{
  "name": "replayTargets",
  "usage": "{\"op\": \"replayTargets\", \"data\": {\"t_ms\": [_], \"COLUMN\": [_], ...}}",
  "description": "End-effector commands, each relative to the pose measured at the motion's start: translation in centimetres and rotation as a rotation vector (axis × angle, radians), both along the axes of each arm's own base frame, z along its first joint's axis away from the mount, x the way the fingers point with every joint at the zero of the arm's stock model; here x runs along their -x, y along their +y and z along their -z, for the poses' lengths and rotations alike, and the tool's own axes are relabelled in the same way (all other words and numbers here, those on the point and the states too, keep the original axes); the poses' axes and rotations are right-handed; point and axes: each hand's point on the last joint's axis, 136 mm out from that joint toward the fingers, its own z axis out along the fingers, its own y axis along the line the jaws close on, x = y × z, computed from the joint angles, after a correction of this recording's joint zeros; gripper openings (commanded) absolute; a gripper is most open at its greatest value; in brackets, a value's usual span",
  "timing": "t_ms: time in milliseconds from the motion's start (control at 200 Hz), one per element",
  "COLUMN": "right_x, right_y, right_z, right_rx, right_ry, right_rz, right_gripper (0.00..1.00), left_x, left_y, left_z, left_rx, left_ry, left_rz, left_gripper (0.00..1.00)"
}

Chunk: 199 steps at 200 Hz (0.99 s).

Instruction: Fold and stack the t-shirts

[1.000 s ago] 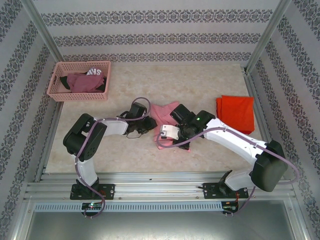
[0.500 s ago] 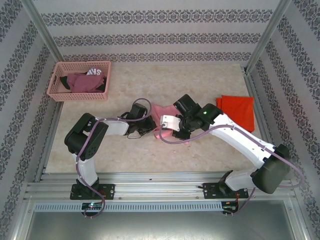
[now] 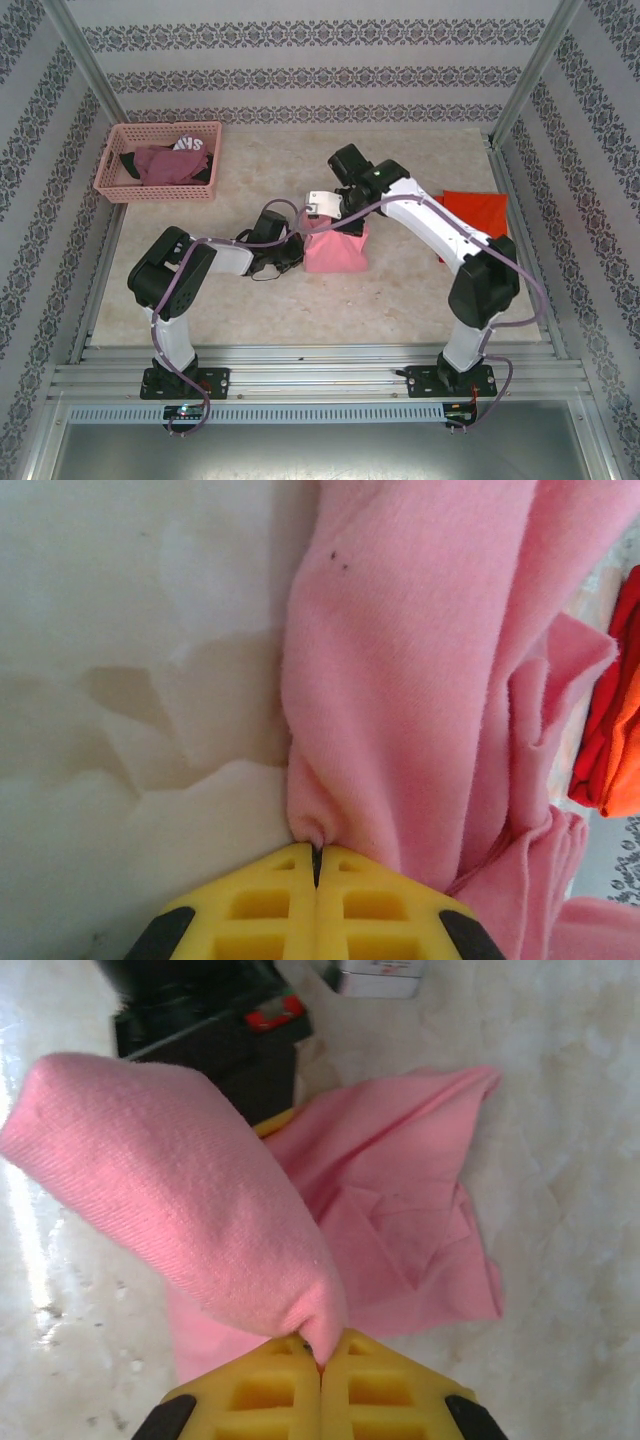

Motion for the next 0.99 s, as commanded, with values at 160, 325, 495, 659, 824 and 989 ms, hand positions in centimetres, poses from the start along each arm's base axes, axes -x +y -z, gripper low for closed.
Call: {"op": "replayTargets", "data": {"t_ms": [160, 325, 495, 659, 824, 989], "right_x": [-3.4, -5.7, -7.7, -8.4, -7.1, -4.6], "right_y": [0.9, 1.0, 1.1, 2.0, 1.7, 0.7], "right_z": [-0.7, 0.1, 1.5, 2.9, 3.2, 3.3], "right_rx": [-0.008, 0.011, 0.034, 0.033, 0.031, 0.018], "right_ry": [-0.016, -0.018, -0.012, 0.009, 0.052, 0.071], "right_rz": [-0.045, -0.025, -0.005, -0.012, -0.008, -0.003], "right_gripper": [0.00, 0.00, 0.00, 0.00, 0.00, 0.00], "left_x": [2.4, 2.4, 2.6, 2.7, 2.3, 1.9], "left_y": [2.7, 2.5, 3.0, 3.5, 4.4, 6.2], "left_z": [5.8, 6.1, 6.5, 6.7, 5.1, 2.5], "left_rx": [-0.025, -0.013, -0.026, -0.030, -0.057, -0.129], "left_ry": [0.168, 0.185, 0.198, 0.206, 0.161, 0.085], "left_rz": [-0.046, -0.034, -0.029, -0.032, -0.055, -0.097], "left_gripper": [0.00, 0.00, 0.00, 0.00, 0.15, 0.27]}}
